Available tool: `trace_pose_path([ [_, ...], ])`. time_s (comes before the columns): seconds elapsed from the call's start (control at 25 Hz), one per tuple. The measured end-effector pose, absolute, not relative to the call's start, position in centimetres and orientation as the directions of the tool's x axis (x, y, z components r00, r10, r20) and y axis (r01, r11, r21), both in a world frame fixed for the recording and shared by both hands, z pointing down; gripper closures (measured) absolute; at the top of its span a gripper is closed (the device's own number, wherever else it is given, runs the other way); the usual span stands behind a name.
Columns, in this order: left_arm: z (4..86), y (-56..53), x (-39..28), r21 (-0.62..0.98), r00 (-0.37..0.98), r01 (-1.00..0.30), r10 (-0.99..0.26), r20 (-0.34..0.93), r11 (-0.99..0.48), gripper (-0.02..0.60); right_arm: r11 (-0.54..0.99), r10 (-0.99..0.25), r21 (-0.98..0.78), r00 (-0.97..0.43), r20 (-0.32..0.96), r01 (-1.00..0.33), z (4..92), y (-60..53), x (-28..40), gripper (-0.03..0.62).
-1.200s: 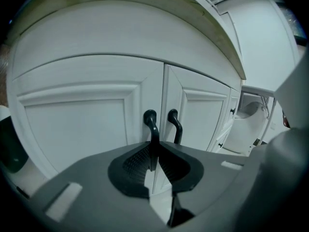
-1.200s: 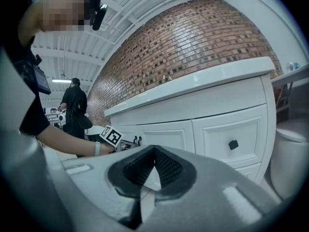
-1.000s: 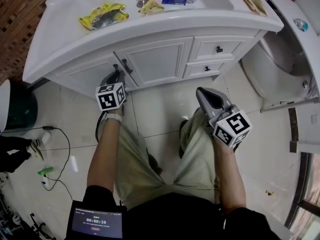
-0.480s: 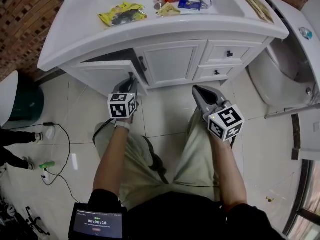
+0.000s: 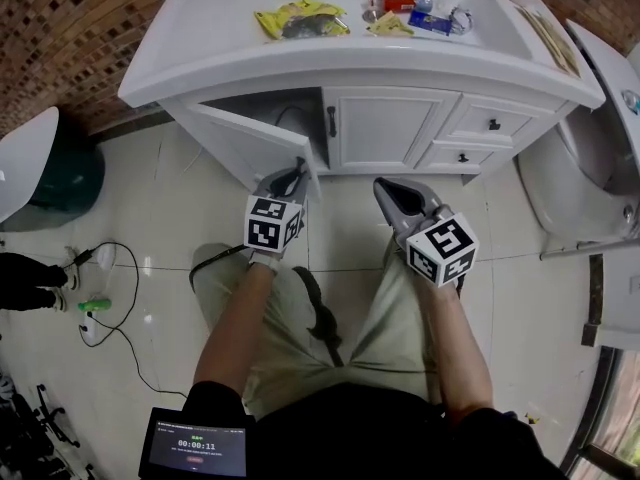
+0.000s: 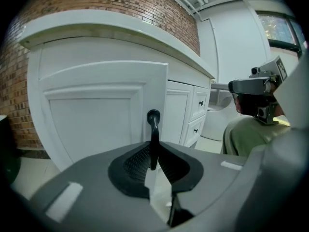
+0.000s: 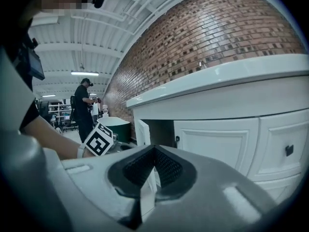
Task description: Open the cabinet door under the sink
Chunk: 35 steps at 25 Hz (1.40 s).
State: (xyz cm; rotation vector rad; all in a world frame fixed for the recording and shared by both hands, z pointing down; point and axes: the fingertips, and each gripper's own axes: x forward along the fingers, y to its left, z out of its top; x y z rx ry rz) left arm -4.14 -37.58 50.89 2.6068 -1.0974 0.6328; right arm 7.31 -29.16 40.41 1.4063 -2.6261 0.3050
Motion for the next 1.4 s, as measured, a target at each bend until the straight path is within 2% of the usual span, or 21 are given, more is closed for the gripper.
trace_pose_path([
  [0.28,51.0,-34.5,-7.1,0.060,0.639,-0.714,-0.613,0.465,-0.698,0.517,0.667,-0.712,-0.065,-0.661,0.235,-0.742,41.3,-28.8,0.3,0.602],
  [0.44,51.1,-33.0,-8.9,0.063,0.636,-0.720,-0.620,0.460,-0.692,0.517,0.746,-0.645,-0.079,-0.746,0.166,-0.662,41.1,-29.0,-4.0,0.602],
  [0.6,51.0,-31.7,-11.1,0.060,0.625,-0.732,-0.636,0.453,-0.678,0.518,0.790,-0.590,-0.069,-0.787,0.182,-0.609,42.7,-28.9,-6.6,0.602],
  [0.84,50.8,-30.3,-14.8,0.064,0.582,-0.779,-0.684,0.440,-0.623,0.518,0.831,-0.531,-0.060,-0.821,0.211,-0.553,43.8,-27.7,-8.5,0.602],
  [1.4,50.7,-29.2,-24.5,0.037,0.446,-0.878,-0.785,0.431,-0.478,0.538,0.849,-0.504,-0.071,-0.844,0.184,-0.523,43.6,-27.2,-10.8,0.602],
])
